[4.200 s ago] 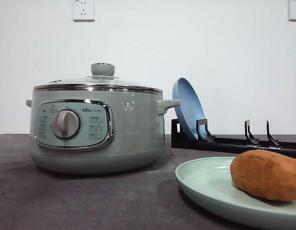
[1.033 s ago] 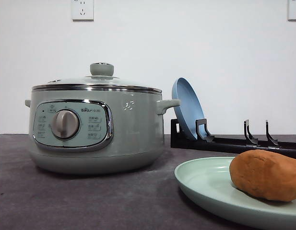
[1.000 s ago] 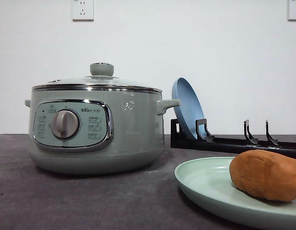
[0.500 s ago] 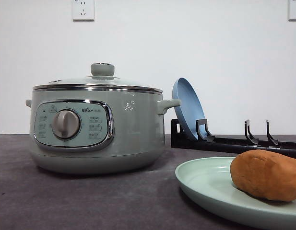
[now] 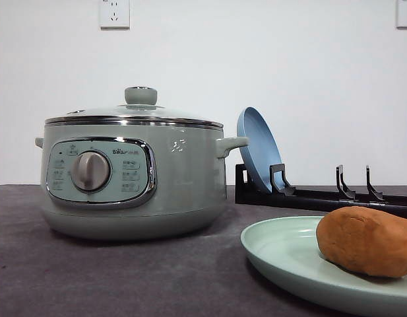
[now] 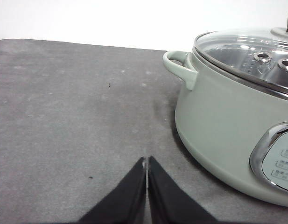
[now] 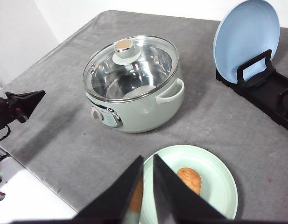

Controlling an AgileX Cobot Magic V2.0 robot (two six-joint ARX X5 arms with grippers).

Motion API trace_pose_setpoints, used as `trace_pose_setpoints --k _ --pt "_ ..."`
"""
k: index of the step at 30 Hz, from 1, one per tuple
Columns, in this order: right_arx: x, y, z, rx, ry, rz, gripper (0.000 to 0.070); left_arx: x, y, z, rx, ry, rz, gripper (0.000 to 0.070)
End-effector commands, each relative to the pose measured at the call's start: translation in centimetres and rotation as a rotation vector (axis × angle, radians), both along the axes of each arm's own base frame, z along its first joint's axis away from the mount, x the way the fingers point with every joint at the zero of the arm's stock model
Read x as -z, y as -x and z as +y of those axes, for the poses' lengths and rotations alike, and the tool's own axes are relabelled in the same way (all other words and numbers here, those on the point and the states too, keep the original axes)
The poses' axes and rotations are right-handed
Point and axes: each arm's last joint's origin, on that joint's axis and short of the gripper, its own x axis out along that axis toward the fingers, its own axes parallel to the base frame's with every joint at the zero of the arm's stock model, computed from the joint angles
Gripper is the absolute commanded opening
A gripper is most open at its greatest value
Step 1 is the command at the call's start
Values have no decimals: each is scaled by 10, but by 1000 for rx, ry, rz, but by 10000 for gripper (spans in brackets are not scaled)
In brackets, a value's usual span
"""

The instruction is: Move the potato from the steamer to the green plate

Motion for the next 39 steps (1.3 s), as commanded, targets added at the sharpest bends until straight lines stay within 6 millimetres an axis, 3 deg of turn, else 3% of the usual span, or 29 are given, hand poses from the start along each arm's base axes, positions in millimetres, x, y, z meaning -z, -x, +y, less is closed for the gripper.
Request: trace_pose_setpoints --k 1,9,15,20,27,30,34,39 --pt "-5 0 0 -8 -5 -23 26 7 -1 0 2 -18 24 0" --pt "-4 0 -1 27 3 -30 25 7 -1 0 2 -18 24 0" --pt "14 -21 -2 189 74 -130 26 7 -1 0 2 -18 24 0" --pt "61 -42 -8 329 105 -278 25 7 -1 0 2 -18 24 0" --pt "161 -58 -12 399 128 -458 25 7 -1 0 2 -18 24 0" --pt "195 -62 -14 424 127 -477 25 7 -1 0 2 -18 24 0" --pt "223 -66 -16 443 138 -461 25 7 -1 0 2 -18 24 0" --pt "243 -68 -17 454 148 -421 25 7 -1 0 2 -18 24 0"
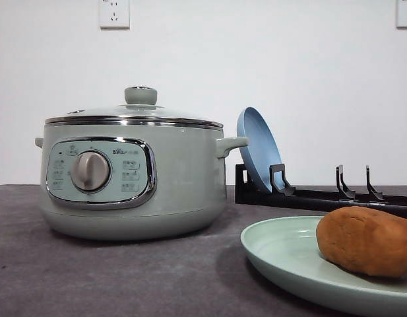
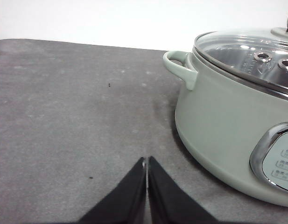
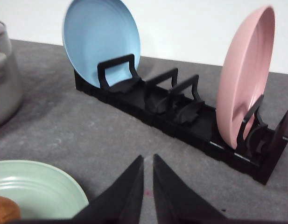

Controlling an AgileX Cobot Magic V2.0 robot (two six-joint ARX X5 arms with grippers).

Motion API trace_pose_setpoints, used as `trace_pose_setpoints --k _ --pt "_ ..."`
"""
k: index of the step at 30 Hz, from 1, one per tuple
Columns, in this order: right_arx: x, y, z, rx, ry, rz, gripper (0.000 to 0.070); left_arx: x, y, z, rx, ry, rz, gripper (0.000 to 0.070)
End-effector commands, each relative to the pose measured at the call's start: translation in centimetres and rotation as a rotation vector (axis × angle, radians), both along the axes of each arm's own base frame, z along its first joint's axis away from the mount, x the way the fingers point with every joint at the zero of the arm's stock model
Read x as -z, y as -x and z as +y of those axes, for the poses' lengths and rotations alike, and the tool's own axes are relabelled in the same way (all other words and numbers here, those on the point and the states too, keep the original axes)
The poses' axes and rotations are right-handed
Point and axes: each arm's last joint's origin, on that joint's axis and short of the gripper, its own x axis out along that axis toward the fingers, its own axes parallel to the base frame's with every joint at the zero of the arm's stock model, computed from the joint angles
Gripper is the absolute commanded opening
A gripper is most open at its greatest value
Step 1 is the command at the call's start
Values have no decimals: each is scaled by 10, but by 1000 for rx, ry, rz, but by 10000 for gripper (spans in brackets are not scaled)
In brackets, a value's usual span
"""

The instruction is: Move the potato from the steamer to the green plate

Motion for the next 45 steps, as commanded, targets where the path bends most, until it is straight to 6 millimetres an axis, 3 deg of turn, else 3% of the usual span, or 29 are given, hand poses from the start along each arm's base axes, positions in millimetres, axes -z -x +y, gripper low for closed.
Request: trace_pose_setpoints --k 1,45 --pt "4 0 0 5 3 -3 25 7 -1 0 2 -17 24 0" --pt "7 2 -2 63 -39 35 25 7 -1 0 2 -17 24 0"
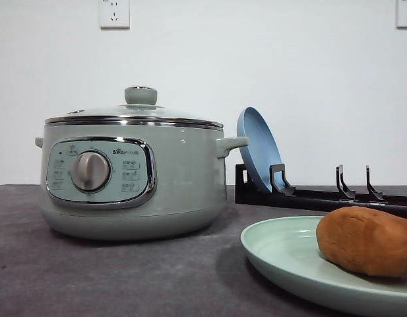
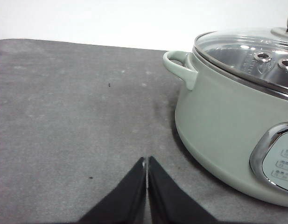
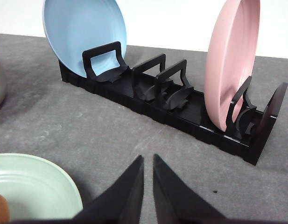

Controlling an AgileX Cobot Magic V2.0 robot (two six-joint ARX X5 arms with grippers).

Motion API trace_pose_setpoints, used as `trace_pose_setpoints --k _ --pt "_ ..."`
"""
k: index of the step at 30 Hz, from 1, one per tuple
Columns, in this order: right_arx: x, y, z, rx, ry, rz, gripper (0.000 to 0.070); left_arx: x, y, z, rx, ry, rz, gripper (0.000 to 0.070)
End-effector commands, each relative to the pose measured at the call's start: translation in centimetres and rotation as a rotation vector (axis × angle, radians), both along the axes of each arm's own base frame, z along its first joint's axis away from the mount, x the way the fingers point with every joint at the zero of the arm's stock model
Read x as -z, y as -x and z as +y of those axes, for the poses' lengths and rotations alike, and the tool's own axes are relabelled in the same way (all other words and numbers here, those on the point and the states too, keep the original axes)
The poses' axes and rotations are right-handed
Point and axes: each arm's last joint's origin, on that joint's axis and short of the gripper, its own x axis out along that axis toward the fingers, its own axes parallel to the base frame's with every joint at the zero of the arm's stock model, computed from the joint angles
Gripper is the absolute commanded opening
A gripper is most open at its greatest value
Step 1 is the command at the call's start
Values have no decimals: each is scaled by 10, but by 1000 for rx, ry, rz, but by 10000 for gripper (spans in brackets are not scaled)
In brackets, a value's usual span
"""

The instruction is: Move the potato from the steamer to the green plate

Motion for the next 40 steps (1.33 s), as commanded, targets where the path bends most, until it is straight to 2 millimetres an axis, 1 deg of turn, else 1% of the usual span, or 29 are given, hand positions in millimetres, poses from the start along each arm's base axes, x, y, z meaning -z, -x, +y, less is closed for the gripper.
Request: trace_pose_setpoints --k 1,40 --pt "1 0 0 5 -14 0 25 7 -1 0 2 -17 24 0" --pt "1 0 0 4 -14 0 25 7 -1 0 2 -17 24 0"
